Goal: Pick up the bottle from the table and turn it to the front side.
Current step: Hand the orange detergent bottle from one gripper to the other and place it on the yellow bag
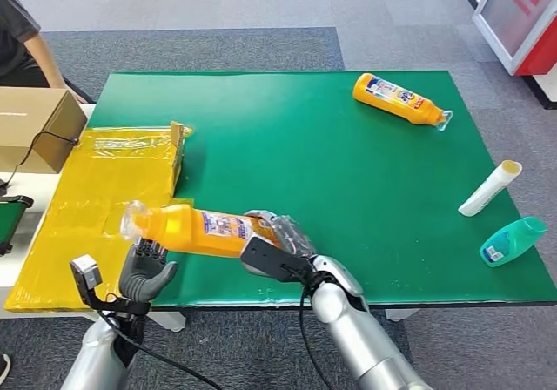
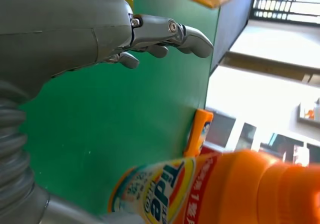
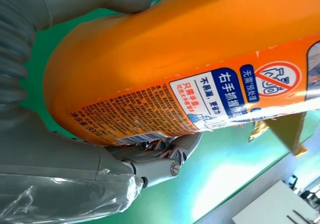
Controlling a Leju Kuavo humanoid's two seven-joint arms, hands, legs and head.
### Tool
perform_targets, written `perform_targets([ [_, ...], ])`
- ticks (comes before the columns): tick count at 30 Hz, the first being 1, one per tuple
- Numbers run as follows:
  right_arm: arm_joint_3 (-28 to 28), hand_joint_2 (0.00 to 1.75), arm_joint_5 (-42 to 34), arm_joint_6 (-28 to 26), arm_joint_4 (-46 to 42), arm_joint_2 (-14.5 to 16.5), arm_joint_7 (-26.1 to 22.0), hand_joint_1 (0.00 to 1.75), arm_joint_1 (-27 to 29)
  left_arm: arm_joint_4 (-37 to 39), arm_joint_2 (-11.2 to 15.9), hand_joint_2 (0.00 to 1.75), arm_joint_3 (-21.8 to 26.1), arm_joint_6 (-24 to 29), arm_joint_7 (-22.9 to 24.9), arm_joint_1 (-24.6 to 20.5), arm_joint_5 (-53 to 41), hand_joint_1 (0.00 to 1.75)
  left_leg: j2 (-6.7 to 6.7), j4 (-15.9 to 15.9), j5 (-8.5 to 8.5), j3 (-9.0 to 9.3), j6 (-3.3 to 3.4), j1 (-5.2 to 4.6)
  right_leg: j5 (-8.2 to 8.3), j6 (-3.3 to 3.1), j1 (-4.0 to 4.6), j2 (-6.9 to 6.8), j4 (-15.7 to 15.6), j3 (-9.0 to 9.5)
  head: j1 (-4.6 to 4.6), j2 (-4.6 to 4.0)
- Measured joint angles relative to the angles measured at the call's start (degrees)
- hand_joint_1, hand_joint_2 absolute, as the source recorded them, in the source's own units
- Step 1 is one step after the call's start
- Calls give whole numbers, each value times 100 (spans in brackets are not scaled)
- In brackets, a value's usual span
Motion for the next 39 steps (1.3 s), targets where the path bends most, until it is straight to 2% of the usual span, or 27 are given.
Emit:
perform_targets([
  [4,286,175,35,-313,572,198,-124,175,-161,-15,11,175,-414,-118,-20,-139,-185,0,0,0,0,0,0,0,0,0,0,0,0,0,1,0],
  [10,564,175,-24,-470,1401,426,-208,175,-455,-45,87,175,-1169,-291,-230,-208,-193,0,0,0,0,0,0,0,0,0,0,-1,0,1,0,0],
  [11,593,175,-27,-487,1507,446,-208,173,-490,-52,112,175,-1265,-264,-257,-215,-207,44,0,0,0,0,0,0,0,0,0,0,0,0,-1,0],
  [13,643,175,-27,-512,1690,478,-208,151,-554,-77,157,175,-1422,-169,-284,-222,-228,131,0,0,0,0,0,0,1,0,0,0,0,0,-1,0],
  [14,666,175,-27,-528,1772,492,-209,108,-582,-97,175,175,-1482,-99,-292,-222,-236,175,0,0,0,0,0,0,1,0,0,0,0,0,-1,0],
  [15,687,175,-28,-551,1842,504,-209,65,-603,-126,185,175,-1528,-26,-298,-215,-247,175,0,0,0,0,0,0,0,0,0,0,0,0,1,0],
  [17,720,175,-32,-609,1952,523,-205,0,-631,-203,194,175,-1584,121,-304,-190,-283,175,1,0,0,0,0,0,1,0,0,1,0,-1,0,0],
  [20,734,175,-47,-704,2051,532,-171,0,-646,-390,196,175,-1610,507,-311,-128,-530,175,1,0,0,0,0,0,1,-1,0,1,0,-3,0,0],
  [26,625,175,-56,-778,1959,445,25,0,-461,-1320,150,175,-1589,2314,-41,56,-2307,175,1,0,0,-1,0,0,1,-1,0,1,0,-3,0,0],
  [30,463,175,-22,-778,1758,351,100,0,-316,-1804,143,175,-1570,2946,244,131,-3151,175,1,0,0,-1,0,-1,1,-1,0,1,0,-3,1,0],
  [34,151,175,79,-733,1343,245,236,0,-93,-2269,197,175,-1563,3914,1068,211,-5066,175,1,0,0,-1,0,0,1,-1,0,1,0,-3,0,0],
  [37,-174,175,185,-600,939,161,321,0,80,-2599,358,175,-1563,4209,1948,217,-6557,175,2,0,0,-1,0,0,2,-1,0,2,0,-3,0,0],
  [39,-356,175,227,-500,721,126,332,0,168,-2674,547,175,-1561,4325,2246,205,-7219,175,2,0,0,-1,0,0,2,-2,0,2,0,-4,0,0],
])
